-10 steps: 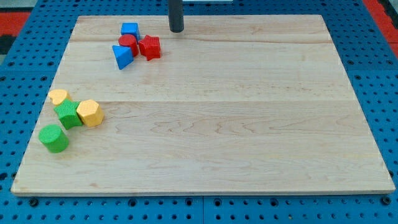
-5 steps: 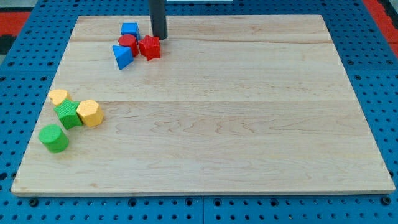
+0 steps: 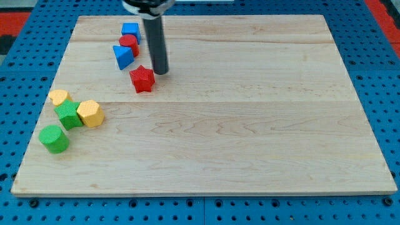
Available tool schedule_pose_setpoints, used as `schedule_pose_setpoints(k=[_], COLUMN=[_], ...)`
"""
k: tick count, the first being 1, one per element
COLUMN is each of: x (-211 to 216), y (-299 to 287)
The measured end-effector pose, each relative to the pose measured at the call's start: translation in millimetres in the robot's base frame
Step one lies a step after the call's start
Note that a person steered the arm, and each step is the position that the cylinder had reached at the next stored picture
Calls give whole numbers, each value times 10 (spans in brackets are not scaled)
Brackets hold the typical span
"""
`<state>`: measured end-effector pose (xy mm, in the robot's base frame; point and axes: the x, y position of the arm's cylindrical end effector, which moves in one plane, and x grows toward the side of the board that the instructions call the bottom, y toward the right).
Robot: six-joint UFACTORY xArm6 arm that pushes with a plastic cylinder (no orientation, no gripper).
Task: Push the red star below to the blue triangle
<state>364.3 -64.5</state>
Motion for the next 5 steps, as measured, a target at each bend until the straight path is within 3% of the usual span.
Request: schedule_pose_setpoints(k=[1, 2, 5], x=[107, 122, 123], y=[338, 316, -372])
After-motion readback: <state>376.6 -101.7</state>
